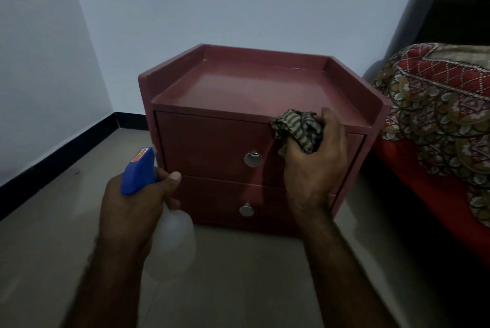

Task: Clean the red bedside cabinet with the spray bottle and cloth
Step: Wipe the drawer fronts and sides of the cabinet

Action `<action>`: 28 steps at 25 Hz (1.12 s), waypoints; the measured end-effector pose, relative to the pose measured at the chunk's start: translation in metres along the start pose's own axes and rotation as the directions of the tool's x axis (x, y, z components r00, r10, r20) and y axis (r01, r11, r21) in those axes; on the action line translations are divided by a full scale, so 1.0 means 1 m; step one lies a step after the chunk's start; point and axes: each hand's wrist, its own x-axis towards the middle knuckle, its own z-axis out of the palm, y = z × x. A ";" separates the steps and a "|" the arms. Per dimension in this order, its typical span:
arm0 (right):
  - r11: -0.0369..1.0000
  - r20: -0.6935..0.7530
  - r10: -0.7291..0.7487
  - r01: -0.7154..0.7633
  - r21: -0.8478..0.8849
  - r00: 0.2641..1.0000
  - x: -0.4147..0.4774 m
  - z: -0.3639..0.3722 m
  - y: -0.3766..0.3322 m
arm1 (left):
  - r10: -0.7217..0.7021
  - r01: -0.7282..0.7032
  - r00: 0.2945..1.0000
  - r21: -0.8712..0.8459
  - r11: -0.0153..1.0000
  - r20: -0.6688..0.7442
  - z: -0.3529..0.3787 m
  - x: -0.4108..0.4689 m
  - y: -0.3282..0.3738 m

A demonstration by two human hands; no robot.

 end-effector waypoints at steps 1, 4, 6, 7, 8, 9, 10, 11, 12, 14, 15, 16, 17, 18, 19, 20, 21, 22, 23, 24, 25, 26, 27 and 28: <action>1.000 0.015 -0.013 0.013 0.010 1.000 -0.004 0.007 -0.005 | -0.002 0.002 1.000 -0.002 1.000 -0.010 -0.003 0.001 0.000; 0.997 0.082 -0.063 0.059 0.055 0.995 -0.017 0.029 -0.019 | 0.002 -0.003 1.000 -0.011 1.000 -0.021 -0.010 0.004 0.000; 0.989 0.135 -0.121 0.109 0.095 0.983 -0.025 0.044 -0.028 | 0.010 -0.010 1.000 -0.010 1.000 -0.027 -0.014 0.006 0.000; 0.984 0.166 -0.147 0.128 0.120 0.975 -0.029 0.051 -0.033 | 0.008 -0.008 0.999 -0.009 1.000 -0.035 -0.016 0.007 0.000; 0.979 0.203 -0.170 0.142 0.145 0.964 -0.034 0.060 -0.039 | 0.004 -0.004 0.999 -0.009 1.000 -0.044 -0.018 0.008 0.001; 0.974 0.241 -0.196 0.160 0.162 0.951 -0.039 0.068 -0.045 | -0.001 0.000 0.999 -0.009 1.000 -0.050 -0.019 0.009 0.001; 0.968 0.274 -0.223 0.180 0.173 0.936 -0.044 0.076 -0.051 | -0.007 0.006 0.999 -0.011 1.000 -0.054 -0.021 0.011 0.002; 0.963 0.303 -0.249 0.201 0.180 0.920 -0.049 0.085 -0.057 | -0.009 0.008 0.998 -0.013 1.000 -0.057 -0.023 0.012 0.003; 0.958 0.327 -0.268 0.217 0.185 0.906 -0.053 0.094 -0.062 | -0.008 0.008 0.998 -0.015 1.000 -0.059 -0.025 0.014 0.004; 0.951 0.350 -0.291 0.230 0.206 0.890 -0.061 0.110 -0.072 | -0.011 0.009 0.998 -0.027 1.000 -0.066 -0.029 0.016 0.007; 0.945 0.356 -0.306 0.238 0.224 0.883 -0.064 0.116 -0.076 | -0.018 0.016 0.998 -0.033 0.999 -0.067 -0.031 0.017 0.009; 0.937 0.365 -0.326 0.246 0.250 0.872 -0.067 0.123 -0.080 | -0.023 0.021 0.997 -0.032 0.999 -0.067 -0.033 0.018 0.009; 0.927 0.380 -0.349 0.254 0.277 0.857 -0.070 0.129 -0.084 | -0.023 0.021 0.997 -0.026 0.999 -0.068 -0.035 0.019 0.010; 0.916 0.394 -0.373 0.265 0.303 0.840 -0.072 0.135 -0.088 | -0.021 0.019 0.997 -0.022 1.000 -0.073 -0.037 0.020 0.011; 0.904 0.401 -0.399 0.281 0.322 0.825 -0.076 0.142 -0.092 | -0.021 0.019 0.996 -0.020 1.000 -0.082 -0.039 0.021 0.010; 0.890 0.398 -0.430 0.306 0.338 0.810 -0.077 0.147 -0.096 | -0.026 0.024 0.996 -0.023 0.999 -0.090 -0.041 0.022 0.011; 0.873 0.393 -0.466 0.339 0.352 0.793 -0.079 0.153 -0.099 | -0.035 0.033 0.995 -0.024 0.999 -0.097 -0.042 0.024 0.010; 0.852 0.389 -0.505 0.375 0.365 0.770 -0.081 0.158 -0.100 | -0.045 0.043 0.994 -0.022 0.999 -0.104 -0.044 0.025 0.009; 0.831 0.389 -0.544 0.413 0.373 0.744 -0.084 0.162 -0.101 | -0.050 0.048 0.993 -0.019 0.999 -0.110 -0.046 0.026 0.007; 0.812 0.390 -0.577 0.449 0.373 0.718 -0.088 0.165 -0.100 | -0.052 0.051 0.992 -0.018 0.999 -0.116 -0.048 0.028 0.006; 0.798 0.395 -0.599 0.479 0.365 0.697 -0.093 0.168 -0.098 | -0.054 0.052 0.991 -0.019 0.998 -0.121 -0.050 0.029 0.004; 0.791 0.401 -0.610 0.498 0.354 0.683 -0.099 0.170 -0.096 | -0.053 0.052 0.991 -0.018 0.999 -0.125 -0.052 0.030 0.002; 0.791 0.409 -0.611 0.506 0.344 0.677 -0.105 0.172 -0.094 | -0.052 0.051 0.990 -0.014 0.999 -0.128 -0.053 0.031 0.000; 0.794 0.420 -0.607 0.506 0.335 0.675 -0.112 0.173 -0.090 | -0.049 0.048 0.990 -0.011 0.999 -0.133 -0.055 0.033 -0.002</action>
